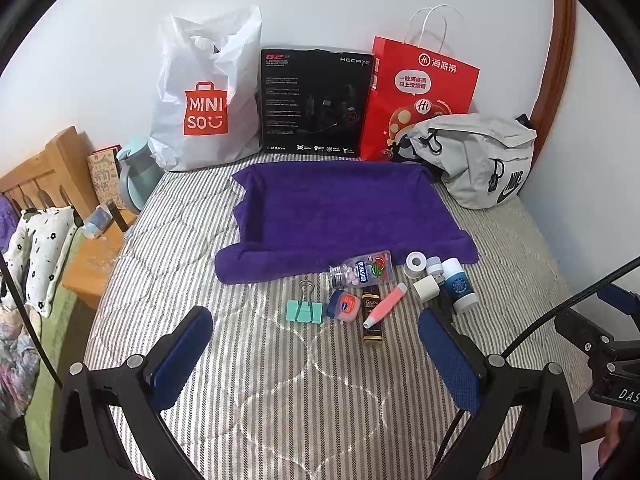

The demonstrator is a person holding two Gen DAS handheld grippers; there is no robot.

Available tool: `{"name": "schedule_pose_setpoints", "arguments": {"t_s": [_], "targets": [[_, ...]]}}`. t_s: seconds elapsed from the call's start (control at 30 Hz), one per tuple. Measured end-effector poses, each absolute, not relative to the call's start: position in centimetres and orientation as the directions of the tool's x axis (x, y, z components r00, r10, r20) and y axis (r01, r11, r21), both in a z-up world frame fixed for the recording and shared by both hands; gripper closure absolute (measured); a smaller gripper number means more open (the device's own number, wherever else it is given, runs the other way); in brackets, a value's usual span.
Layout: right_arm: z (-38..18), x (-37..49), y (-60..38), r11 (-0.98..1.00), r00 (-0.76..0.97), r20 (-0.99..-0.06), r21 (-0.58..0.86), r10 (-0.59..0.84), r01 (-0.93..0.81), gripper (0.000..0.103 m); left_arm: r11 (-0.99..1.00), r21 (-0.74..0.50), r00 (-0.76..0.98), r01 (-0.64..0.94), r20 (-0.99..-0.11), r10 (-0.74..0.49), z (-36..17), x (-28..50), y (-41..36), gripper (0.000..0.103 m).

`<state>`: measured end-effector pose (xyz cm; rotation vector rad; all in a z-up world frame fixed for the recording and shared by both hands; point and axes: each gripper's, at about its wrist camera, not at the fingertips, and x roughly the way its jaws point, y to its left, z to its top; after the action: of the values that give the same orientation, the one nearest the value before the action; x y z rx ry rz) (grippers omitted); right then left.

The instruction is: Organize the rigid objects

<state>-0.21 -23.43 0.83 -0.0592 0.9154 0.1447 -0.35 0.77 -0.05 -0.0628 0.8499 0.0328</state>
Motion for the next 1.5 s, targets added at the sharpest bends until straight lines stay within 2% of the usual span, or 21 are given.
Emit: {"name": "schedule_pose_setpoints", "arguments": {"t_s": [1.5], "targets": [[0.54, -0.31, -22.82, 0.989, 0.593, -0.801, -0.016, 0.077, -0.149, 0.0, 0.997, -0.051, 0.654, -0.05, -0.756, -0.005, 0.01, -0.31, 1.09, 0.0]]}}
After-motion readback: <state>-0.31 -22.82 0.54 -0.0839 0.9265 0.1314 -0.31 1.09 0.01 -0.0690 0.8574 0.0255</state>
